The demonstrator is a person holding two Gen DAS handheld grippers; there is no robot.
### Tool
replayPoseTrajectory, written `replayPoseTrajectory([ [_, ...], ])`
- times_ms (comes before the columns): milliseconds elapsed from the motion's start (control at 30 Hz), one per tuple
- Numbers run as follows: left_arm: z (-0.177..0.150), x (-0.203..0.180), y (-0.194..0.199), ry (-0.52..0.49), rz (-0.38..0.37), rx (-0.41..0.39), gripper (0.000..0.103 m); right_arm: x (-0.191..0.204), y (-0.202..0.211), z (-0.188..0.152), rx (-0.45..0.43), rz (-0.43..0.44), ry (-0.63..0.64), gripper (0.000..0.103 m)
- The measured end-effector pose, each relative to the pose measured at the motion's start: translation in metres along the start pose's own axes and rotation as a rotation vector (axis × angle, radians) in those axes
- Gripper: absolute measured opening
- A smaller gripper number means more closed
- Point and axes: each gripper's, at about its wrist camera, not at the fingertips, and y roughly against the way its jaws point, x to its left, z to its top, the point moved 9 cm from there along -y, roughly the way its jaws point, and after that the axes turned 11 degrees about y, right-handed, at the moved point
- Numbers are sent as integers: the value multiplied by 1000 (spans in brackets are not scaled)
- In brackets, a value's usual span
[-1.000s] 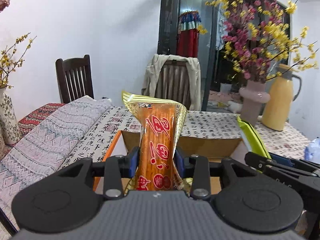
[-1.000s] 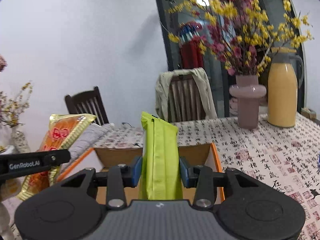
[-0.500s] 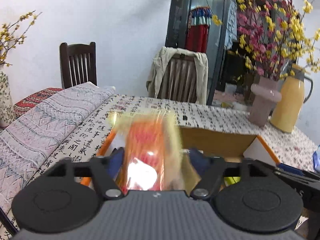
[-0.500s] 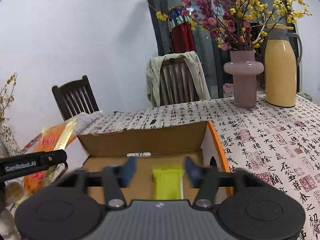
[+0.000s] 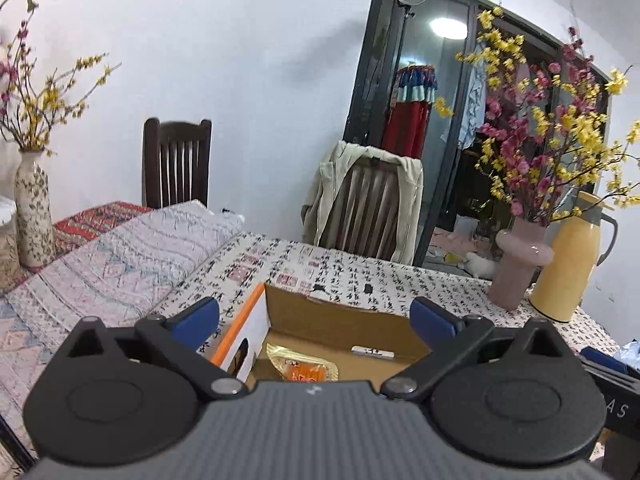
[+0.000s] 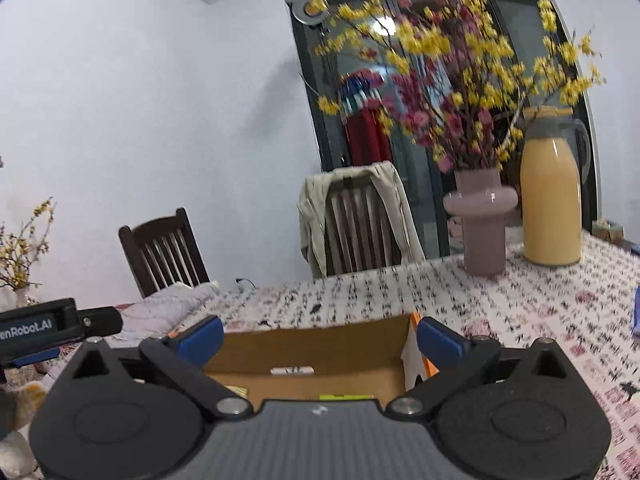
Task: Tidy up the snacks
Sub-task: 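Withdraw both tools from the box back toward the snack pile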
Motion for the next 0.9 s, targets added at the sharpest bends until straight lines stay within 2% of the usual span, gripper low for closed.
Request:
replayPoseTrajectory([
  [333, 5, 5, 56, -19, -15, -12, 103, 12, 59, 8, -46, 6, 45, 103],
  [633, -17, 29, 104, -48, -31, 21, 103, 21, 114, -24, -11, 26, 76, 103],
  [900, -51, 58, 134, -59, -44, 57, 103, 26, 151, -64, 40, 46, 97, 103],
])
